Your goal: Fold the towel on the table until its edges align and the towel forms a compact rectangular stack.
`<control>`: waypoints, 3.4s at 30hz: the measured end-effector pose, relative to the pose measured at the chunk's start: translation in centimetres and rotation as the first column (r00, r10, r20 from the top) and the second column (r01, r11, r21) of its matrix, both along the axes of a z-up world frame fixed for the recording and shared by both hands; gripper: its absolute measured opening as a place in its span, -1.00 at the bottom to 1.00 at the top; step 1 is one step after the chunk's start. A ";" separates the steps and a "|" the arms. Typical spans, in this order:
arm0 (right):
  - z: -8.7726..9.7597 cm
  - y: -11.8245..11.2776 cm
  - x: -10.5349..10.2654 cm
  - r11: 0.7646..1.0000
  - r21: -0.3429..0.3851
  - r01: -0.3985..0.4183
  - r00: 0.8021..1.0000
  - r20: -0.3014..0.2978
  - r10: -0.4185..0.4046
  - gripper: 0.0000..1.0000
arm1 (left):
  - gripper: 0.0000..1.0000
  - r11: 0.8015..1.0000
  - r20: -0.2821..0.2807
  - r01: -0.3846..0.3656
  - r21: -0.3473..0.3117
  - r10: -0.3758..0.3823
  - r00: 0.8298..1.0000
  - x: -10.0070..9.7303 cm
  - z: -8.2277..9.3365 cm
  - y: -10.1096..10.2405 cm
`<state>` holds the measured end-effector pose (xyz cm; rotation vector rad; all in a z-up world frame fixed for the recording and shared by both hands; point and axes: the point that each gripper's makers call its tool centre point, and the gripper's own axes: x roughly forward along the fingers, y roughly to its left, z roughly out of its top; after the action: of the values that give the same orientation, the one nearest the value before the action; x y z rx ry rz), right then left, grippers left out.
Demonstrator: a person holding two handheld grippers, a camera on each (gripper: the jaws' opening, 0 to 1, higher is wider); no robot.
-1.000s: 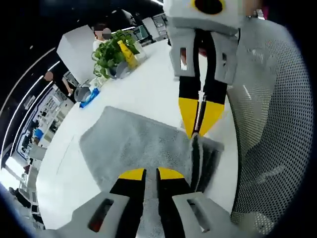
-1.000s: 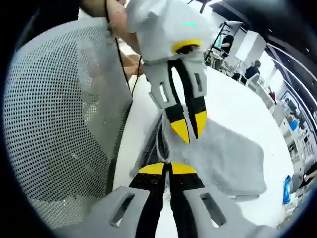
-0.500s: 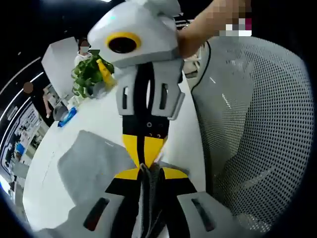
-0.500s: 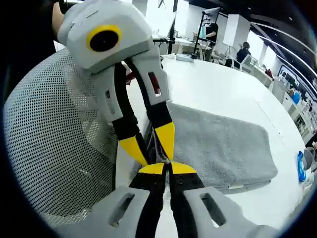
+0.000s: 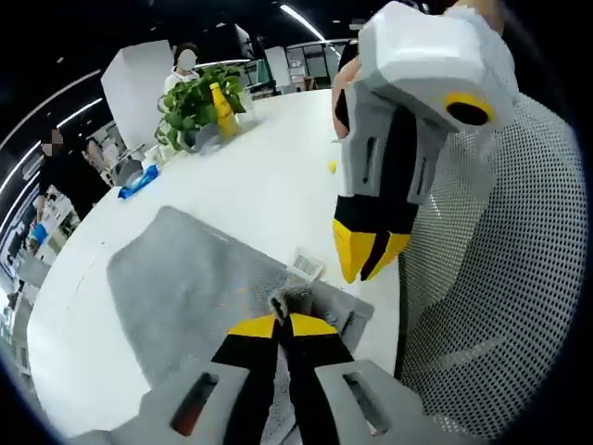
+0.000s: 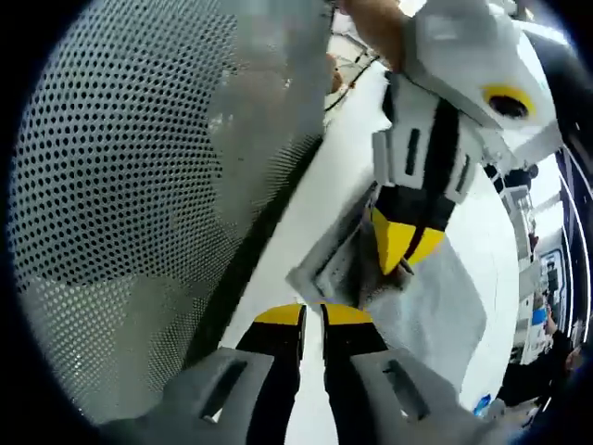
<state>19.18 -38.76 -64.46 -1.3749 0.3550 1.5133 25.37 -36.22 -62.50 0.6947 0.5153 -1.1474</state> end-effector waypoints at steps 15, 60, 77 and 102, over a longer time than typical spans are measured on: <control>-0.9 1.9 -0.4 0.997 0.040 -0.064 0.978 0.201 0.055 -0.57 | -0.94 0.999 -0.021 -0.031 0.021 0.032 0.999 0.2 -0.7 0.8; 2.5 1.1 3.9 0.936 0.215 0.280 0.960 -0.046 -0.277 -0.71 | -0.88 0.999 -0.037 0.042 0.008 -0.042 0.998 -1.3 -0.6 -0.2; 5.4 2.4 5.1 0.921 0.262 0.288 0.957 -0.048 -0.286 -0.94 | -0.55 0.954 0.208 0.142 0.265 -0.200 0.957 -0.1 -0.7 1.8; 8.9 -4.6 4.7 0.716 0.376 0.588 0.806 -0.354 -0.475 -0.95 | -0.88 0.996 0.176 -0.024 -0.086 0.039 0.984 0.2 5.1 5.1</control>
<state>23.92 -43.39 -55.58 -0.6200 0.4513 1.1546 25.60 -31.09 -57.42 0.7065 0.3249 -1.0595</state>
